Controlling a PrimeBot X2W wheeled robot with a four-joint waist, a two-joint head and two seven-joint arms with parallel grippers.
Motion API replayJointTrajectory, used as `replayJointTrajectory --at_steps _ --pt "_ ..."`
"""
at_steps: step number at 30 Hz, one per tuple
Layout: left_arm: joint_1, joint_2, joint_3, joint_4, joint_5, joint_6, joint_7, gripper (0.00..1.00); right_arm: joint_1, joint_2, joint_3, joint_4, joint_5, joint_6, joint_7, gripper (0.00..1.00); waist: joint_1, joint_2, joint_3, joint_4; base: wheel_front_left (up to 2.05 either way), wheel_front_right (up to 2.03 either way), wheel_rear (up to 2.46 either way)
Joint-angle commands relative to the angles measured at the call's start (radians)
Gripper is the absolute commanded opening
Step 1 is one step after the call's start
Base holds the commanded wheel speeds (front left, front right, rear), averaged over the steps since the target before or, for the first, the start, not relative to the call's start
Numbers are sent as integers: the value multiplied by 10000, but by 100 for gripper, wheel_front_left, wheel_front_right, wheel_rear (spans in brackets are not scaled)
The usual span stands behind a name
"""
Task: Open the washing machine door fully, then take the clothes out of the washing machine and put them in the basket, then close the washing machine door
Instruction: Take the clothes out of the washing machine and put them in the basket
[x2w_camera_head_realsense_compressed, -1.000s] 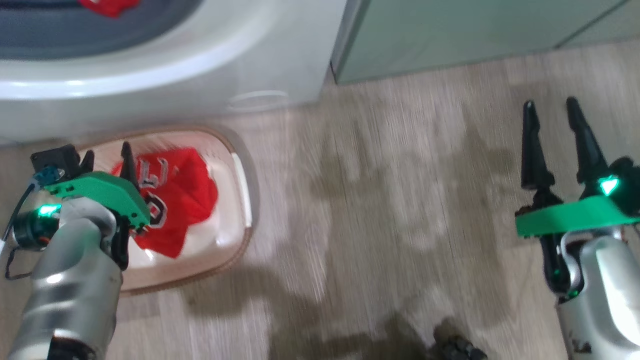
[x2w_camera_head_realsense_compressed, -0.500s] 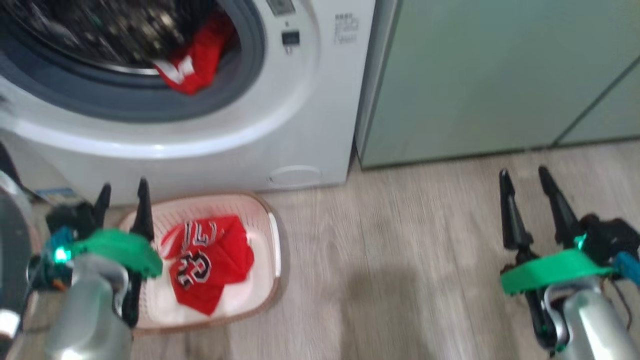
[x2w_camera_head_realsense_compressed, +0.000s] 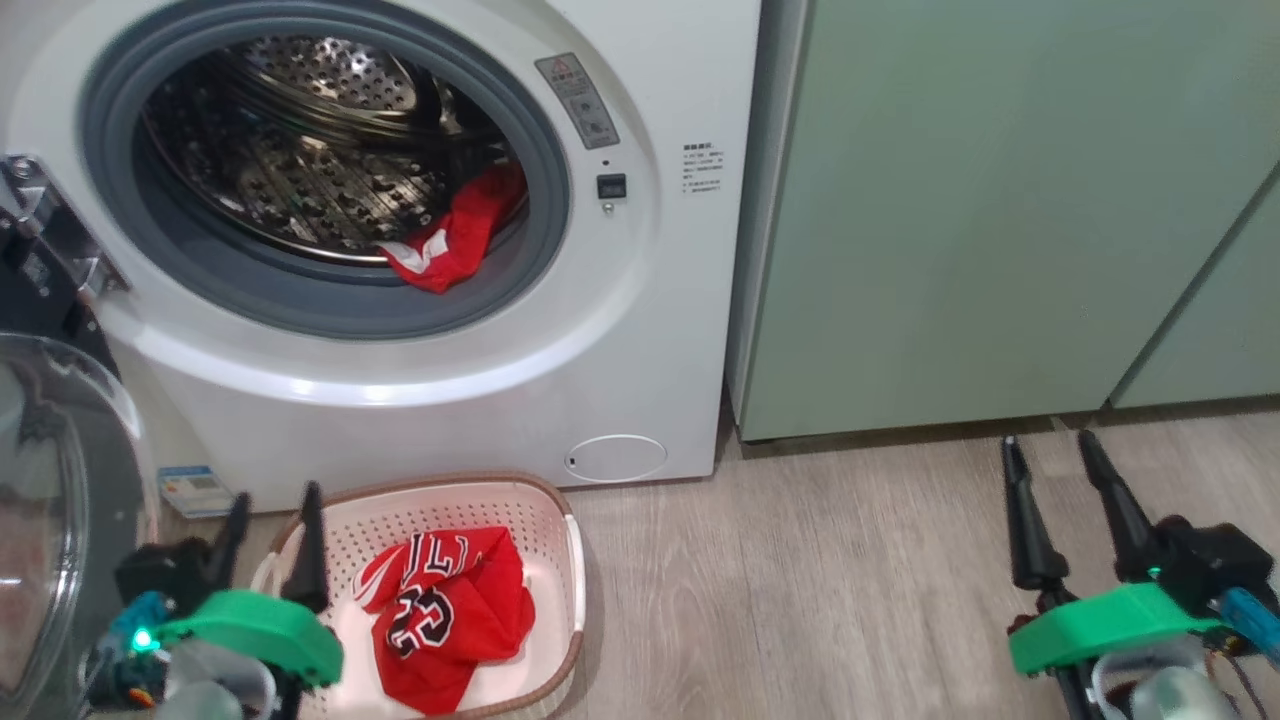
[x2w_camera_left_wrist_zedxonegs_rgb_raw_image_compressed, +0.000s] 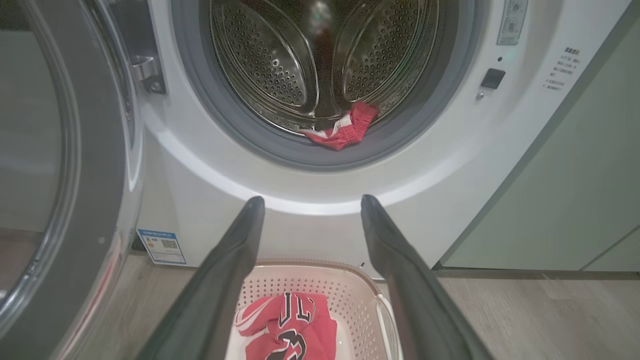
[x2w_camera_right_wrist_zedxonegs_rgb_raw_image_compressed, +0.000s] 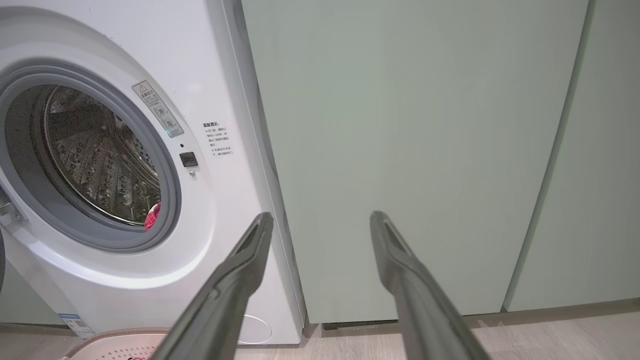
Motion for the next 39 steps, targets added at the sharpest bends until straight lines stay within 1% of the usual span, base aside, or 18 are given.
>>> replayJointTrajectory --at_steps 1,3,8,25,27,31,35,39 --pt "-270 252 128 -343 -115 -57 -93 100 -89 -30 82 -359 -92 65 -63 100 0 -1 -74 86 0 0 0" --pt "-173 415 -202 -409 -364 -59 -93 100 68 33 -109 -420 -136 65 -63 100 0 -1 -147 181 0 0 0" --pt "-163 521 -317 -495 -452 -60 -93 100 149 72 -272 -439 -156 65 -63 100 0 -1 -179 213 0 0 0" --pt "-429 261 -362 -348 -397 -57 -93 100 24 55 -300 -442 -133 65 -63 100 0 -1 42 267 0 0 0" --pt "-701 166 -429 -179 -414 -23 -75 100 40 53 -311 -442 -134 65 -63 100 0 -1 103 300 0 0 0" --pt "-1514 111 -630 391 -435 -9 344 100 17 21 -183 -424 -142 65 -63 100 0 -1 331 178 0 0 0" --pt "-2617 170 -775 1062 -588 -19 1034 100 -175 -46 -91 -478 -111 65 -63 100 0 -1 811 -171 0 0 0" --pt "-4012 430 -889 1720 -672 -27 1776 100 -554 -86 -37 -646 -90 65 -63 100 0 -1 1596 -625 0 0 0"
